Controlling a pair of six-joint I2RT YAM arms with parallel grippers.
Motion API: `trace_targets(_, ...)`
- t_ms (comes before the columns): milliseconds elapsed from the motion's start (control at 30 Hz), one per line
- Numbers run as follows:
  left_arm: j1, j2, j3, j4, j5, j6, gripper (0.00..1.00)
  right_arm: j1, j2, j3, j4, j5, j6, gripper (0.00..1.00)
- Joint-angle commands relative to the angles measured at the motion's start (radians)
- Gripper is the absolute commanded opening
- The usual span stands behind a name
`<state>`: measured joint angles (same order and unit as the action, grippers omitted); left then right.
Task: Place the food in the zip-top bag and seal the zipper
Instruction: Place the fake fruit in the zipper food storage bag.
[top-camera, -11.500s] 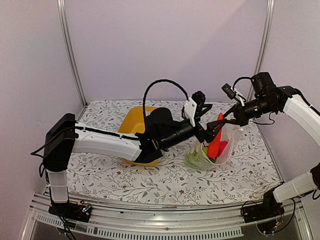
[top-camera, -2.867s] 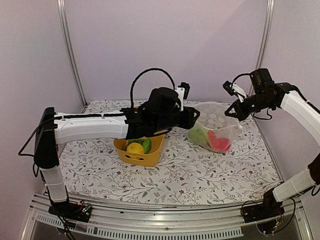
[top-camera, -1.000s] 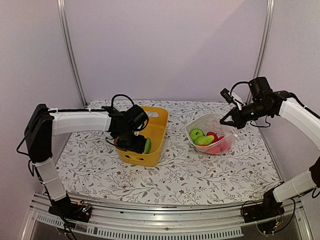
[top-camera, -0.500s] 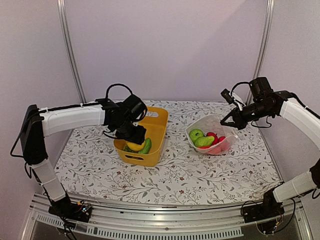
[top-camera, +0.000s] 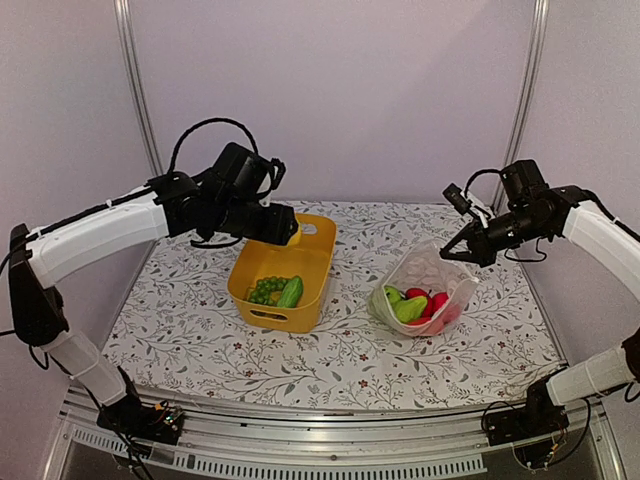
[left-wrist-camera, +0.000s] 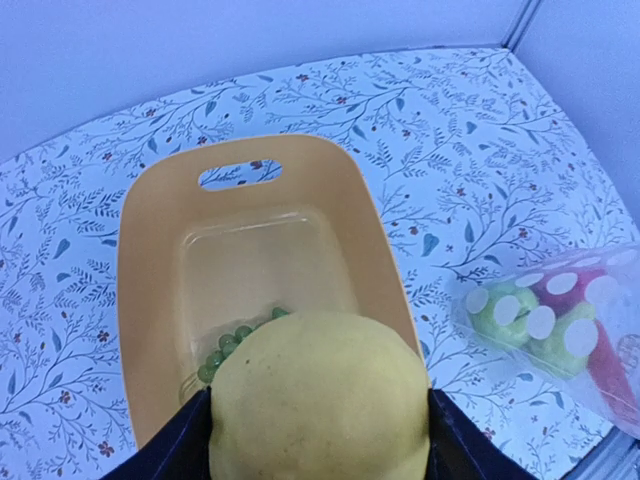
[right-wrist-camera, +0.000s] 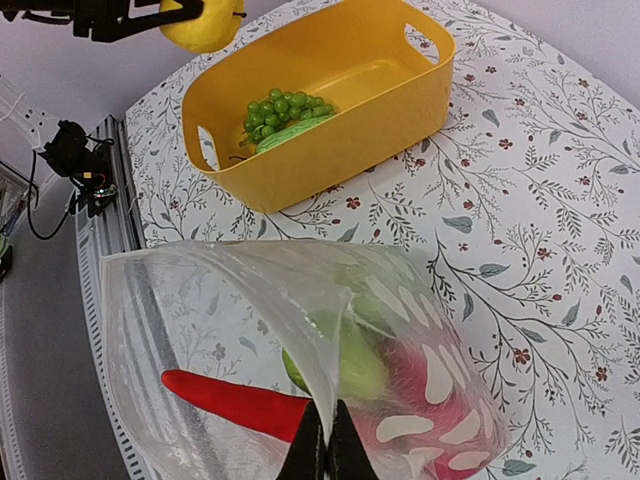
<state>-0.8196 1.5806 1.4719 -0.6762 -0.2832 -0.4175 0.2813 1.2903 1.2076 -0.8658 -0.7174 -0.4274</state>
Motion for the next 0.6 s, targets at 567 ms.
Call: trace_targets(567, -0.413, -0.014, -0.096, 0.715, 0.132, 0.326, 0.52, 0.005, -0.037, -0.019, 0.020, -0.032, 0.004, 0.00)
